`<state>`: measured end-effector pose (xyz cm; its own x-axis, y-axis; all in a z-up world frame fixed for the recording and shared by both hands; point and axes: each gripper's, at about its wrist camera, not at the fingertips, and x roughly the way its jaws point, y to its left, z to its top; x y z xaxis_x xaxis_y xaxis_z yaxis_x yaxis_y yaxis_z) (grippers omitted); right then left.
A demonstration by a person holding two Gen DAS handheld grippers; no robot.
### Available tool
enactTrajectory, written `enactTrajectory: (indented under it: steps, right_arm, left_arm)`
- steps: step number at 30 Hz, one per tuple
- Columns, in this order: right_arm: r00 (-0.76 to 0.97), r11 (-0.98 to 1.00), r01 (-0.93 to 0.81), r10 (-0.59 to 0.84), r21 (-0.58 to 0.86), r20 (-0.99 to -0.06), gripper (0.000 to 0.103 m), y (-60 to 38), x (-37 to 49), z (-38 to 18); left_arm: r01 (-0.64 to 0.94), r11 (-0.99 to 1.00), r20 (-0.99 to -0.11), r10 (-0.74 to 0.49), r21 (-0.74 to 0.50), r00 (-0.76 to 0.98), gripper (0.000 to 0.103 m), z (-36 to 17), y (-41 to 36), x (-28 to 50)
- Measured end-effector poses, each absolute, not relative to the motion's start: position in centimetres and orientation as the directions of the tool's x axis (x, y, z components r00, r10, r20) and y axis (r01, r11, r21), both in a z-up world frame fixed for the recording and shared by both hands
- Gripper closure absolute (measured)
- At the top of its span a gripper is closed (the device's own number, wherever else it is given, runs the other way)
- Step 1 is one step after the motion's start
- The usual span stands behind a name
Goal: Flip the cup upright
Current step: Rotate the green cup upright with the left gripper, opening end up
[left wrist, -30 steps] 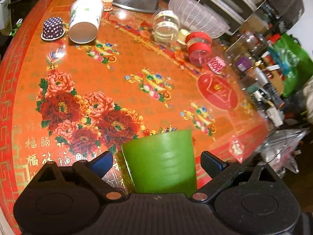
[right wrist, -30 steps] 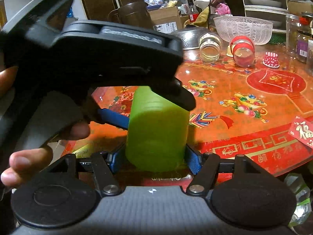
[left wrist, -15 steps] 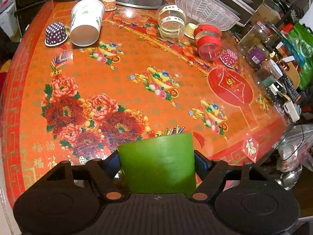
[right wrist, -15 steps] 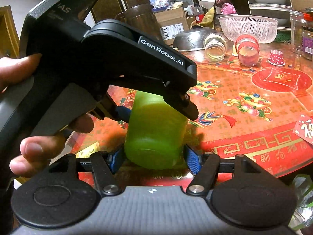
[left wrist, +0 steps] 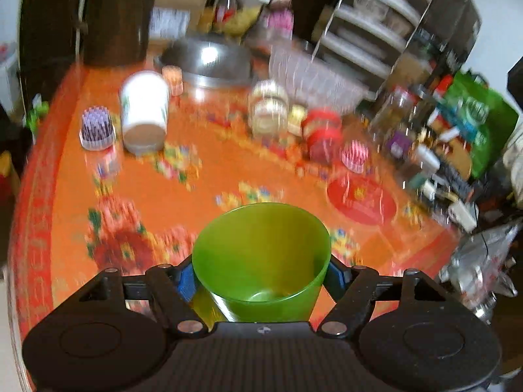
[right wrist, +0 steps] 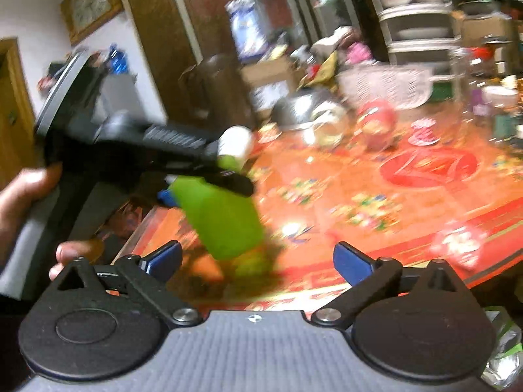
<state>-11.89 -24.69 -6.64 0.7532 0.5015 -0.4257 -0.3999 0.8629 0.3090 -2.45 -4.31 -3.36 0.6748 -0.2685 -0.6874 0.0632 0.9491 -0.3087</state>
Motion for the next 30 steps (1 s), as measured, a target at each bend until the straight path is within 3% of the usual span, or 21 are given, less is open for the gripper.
enactTrajectory:
  steps: [12,30]
  right_arm:
    - [0.807,0.896,-0.283,0.415,0.342,-0.420,0.002,-27.6,-12.1,-7.6]
    - [0.813,0.892,-0.290,0.420,0.346,-0.403,0.001,-28.0,-11.9,-9.0]
  left_arm:
    - [0.169,0.985,-0.483,-0.158,-0.021,0.861,0.027,-4.3,-9.0,-5.4]
    - [0.148,0.983,-0.465,-0.083,0.105,0.881,0.027,-6.6,-10.2,-4.8]
